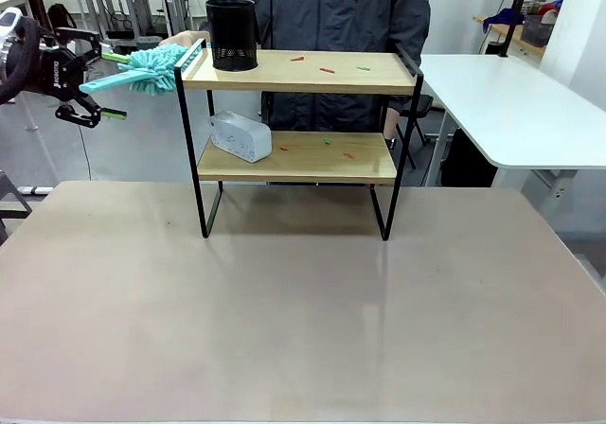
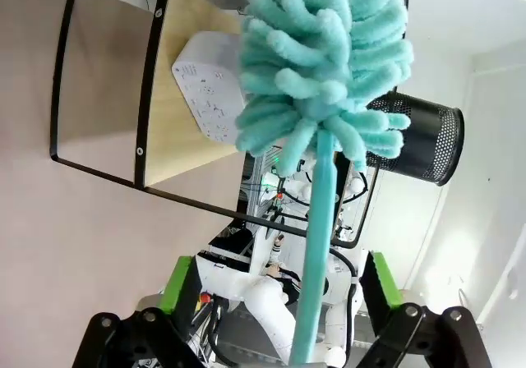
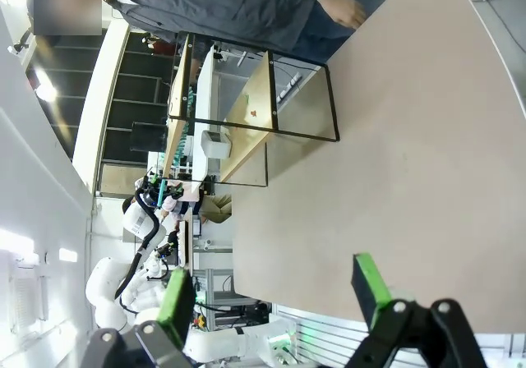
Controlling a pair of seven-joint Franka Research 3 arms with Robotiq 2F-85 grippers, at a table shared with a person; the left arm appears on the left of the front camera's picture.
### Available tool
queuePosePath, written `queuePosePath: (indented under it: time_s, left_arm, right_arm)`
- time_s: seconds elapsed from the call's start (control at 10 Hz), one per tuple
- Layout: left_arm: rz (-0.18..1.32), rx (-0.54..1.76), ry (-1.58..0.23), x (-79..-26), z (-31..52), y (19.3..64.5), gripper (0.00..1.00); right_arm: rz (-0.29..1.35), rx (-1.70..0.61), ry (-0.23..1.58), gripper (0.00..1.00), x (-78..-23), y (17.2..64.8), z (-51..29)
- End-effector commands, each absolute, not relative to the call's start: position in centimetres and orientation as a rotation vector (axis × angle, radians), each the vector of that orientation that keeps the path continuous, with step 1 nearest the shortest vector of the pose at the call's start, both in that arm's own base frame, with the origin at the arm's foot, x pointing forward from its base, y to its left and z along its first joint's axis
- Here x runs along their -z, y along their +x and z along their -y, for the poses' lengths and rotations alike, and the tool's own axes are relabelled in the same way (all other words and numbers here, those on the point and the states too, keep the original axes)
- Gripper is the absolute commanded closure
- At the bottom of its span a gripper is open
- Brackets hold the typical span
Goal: Clean the shelf.
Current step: Pick up the Duster from the human.
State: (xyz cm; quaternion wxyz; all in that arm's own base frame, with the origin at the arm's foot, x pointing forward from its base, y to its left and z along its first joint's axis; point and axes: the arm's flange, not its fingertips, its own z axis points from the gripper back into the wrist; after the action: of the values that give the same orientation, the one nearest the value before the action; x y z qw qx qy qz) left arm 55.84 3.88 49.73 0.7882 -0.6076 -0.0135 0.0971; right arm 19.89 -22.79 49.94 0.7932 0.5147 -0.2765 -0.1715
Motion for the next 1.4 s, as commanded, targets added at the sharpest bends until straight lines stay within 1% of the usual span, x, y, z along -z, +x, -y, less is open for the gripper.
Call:
queuePosePath:
  time_s: [0.0, 0.1, 0.2, 0.3, 0.4, 0.6, 0.7, 0.8, 1.1, 1.2, 1.3]
  left_arm:
    - [0.039, -0.223, -1.34, -50.2, -4.0, 55.2, 0.0]
    - [0.066, -0.223, -1.351, -50.1, -3.8, 55.2, 0.25]
    - [0.051, -0.215, -1.369, -50.1, -3.8, 55.1, 0.57]
    - [0.062, -0.213, -1.388, -50.1, -3.8, 55.0, 0.82]
    - [0.066, -0.215, -1.39, -50.1, -3.8, 55.1, 1.0]
    - [0.06, -0.233, -1.437, -50.2, -3.8, 55.3, 1.0]
    - [0.038, -0.232, -1.438, -50.1, -3.8, 55.3, 0.95]
    - [0.028, -0.237, -1.444, -50.0, -3.7, 55.4, 1.0]
    - [0.037, -0.235, -1.441, -50.1, -4.1, 55.0, 1.0]
    - [0.08, -0.187, -1.43, -51.3, -5.4, 53.5, 1.0]
    - [0.106, -0.125, -1.432, -53.3, -7.8, 50.7, 1.0]
  right_arm:
    - [0.623, 0.348, 1.116, 0.0, -50.1, 20.1, 22.8]
    - [0.623, 0.348, 1.116, 0.0, -50.1, 20.1, 22.8]
    - [0.623, 0.348, 1.116, 0.0, -50.1, 20.1, 22.8]
    - [0.623, 0.348, 1.116, 0.0, -50.1, 20.1, 22.8]
    - [0.623, 0.348, 1.116, 0.0, -50.1, 20.1, 22.8]
    - [0.623, 0.348, 1.116, 0.0, -50.1, 20.1, 22.8]
    - [0.623, 0.348, 1.116, 0.0, -50.1, 20.1, 22.8]
    - [0.623, 0.348, 1.116, 0.0, -50.1, 20.1, 22.8]
    - [0.623, 0.348, 1.116, 0.0, -50.1, 20.1, 22.8]
    - [0.623, 0.348, 1.116, 0.0, -50.1, 20.1, 22.8]
    - [0.623, 0.348, 1.116, 0.0, -50.1, 20.1, 22.8]
